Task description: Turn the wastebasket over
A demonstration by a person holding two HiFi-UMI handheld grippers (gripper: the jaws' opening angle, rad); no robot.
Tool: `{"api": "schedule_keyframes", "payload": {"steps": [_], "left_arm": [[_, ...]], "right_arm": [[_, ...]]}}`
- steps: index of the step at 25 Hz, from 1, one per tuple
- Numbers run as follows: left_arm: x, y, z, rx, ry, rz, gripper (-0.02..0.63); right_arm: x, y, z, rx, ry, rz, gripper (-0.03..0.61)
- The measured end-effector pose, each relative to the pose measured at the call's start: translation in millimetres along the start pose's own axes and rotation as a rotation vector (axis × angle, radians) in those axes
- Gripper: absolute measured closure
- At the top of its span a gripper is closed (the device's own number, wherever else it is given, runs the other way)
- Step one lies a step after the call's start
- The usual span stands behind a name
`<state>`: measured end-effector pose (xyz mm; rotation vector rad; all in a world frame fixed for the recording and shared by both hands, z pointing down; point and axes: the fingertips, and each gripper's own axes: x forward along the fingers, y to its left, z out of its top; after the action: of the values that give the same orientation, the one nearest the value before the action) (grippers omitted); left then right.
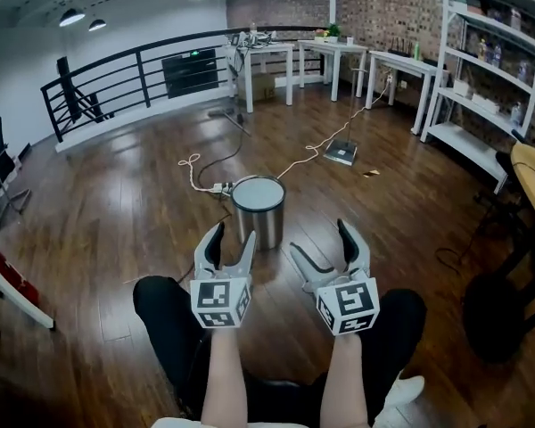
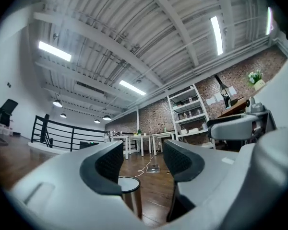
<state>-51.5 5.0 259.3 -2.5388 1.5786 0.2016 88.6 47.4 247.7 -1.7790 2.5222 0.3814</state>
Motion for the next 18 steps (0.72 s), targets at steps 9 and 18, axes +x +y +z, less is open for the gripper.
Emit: {"api": "schedule_keyframes", "payload": {"steps": [9, 18], "left_arm": [[63.5, 30.1, -60.6, -0.033, 0.079, 0.017, 0.331], [141.6, 90.7, -115.5, -0.030, 0.171, 0.071, 0.331]], "right_arm": [[50.9, -27.2, -71.4, 0.041, 0.139, -0.032, 0.161], [173.4, -41.9, -128.2, 0.054, 0.220, 0.078, 0.161]]}}
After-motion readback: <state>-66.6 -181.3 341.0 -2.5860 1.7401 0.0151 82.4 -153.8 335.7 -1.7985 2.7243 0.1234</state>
